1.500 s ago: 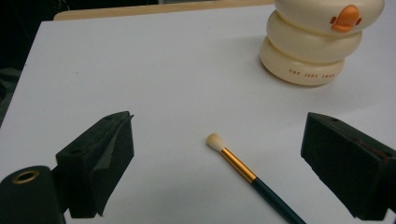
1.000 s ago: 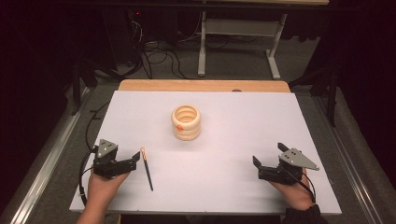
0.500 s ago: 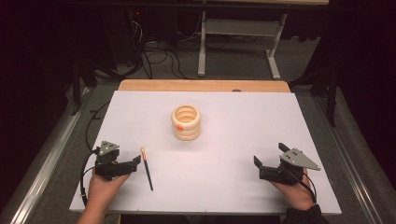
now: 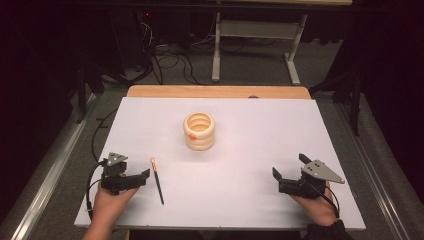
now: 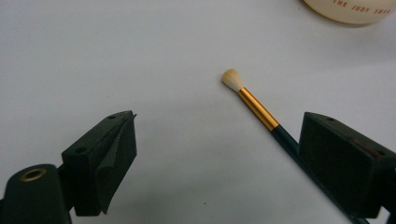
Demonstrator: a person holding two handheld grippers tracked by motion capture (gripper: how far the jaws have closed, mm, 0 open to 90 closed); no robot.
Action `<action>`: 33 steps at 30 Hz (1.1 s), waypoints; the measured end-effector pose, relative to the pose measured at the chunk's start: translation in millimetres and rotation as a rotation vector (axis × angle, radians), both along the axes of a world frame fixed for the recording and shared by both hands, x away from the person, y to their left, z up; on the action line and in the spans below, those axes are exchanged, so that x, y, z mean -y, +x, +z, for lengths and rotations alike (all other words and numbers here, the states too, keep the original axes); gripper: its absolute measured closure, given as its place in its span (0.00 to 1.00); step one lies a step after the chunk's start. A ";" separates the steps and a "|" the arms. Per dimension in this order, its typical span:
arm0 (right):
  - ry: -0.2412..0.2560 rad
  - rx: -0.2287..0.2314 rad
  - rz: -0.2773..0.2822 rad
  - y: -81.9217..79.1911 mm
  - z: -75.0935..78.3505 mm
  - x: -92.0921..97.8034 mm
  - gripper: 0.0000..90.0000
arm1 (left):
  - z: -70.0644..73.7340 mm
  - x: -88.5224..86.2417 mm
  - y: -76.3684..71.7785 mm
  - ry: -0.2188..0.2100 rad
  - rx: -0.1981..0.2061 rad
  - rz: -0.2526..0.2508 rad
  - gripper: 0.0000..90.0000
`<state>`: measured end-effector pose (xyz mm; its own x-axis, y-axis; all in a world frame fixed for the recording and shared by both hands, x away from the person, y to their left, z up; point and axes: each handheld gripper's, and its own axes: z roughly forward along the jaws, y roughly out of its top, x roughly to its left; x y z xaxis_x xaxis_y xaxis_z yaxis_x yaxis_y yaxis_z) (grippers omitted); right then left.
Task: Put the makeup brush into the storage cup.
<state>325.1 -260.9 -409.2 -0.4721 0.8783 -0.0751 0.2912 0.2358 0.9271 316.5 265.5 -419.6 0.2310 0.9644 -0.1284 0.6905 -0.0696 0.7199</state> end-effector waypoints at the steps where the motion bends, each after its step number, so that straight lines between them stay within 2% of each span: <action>1: 0.005 0.000 -0.002 -0.4 0.4 0.0 0.01 | 0.0 0.0 0.0 0.000 0.000 0.000 0.14; 3: 0.017 0.002 0.003 -1.5 1.0 -0.2 0.01 | 4.0 -1.1 0.5 -0.009 -0.024 -0.001 0.14; 11: 0.012 0.012 0.009 -2.1 2.5 0.0 0.01 | 9.8 -8.8 6.2 -0.055 -0.130 -0.009 0.14; 15: 0.013 0.008 0.007 -3.1 2.4 -1.2 0.01 | 11.6 -11.6 9.0 -0.053 -0.160 -0.015 0.14; 16: 0.013 0.008 0.006 -3.1 2.4 -1.2 0.01 | 11.7 -12.5 10.5 -0.045 -0.183 -0.023 0.13; 17: 0.012 0.008 0.007 -3.1 2.4 -1.0 0.01 | 11.7 -12.5 10.5 -0.045 -0.183 -0.023 0.14; 20: 0.016 0.003 0.003 -3.8 1.9 -1.4 0.01 | 10.2 -13.9 13.2 -0.045 -0.219 -0.030 0.13; 23: 0.015 0.006 0.007 -3.8 1.6 -1.1 0.01 | 9.9 -13.3 14.6 -0.045 -0.230 -0.032 0.13; 26: 0.014 0.002 0.006 -5.2 1.6 -1.8 0.01 | 9.8 -5.3 18.3 -0.009 -0.261 -0.052 0.13; 31: 0.005 0.005 0.007 -4.4 1.6 -1.1 0.01 | 11.1 0.5 24.1 0.006 -0.313 -0.084 0.12; 33: 0.006 0.004 0.007 -4.5 1.5 -1.4 0.01 | 11.0 1.3 26.2 -0.006 -0.338 -0.087 0.12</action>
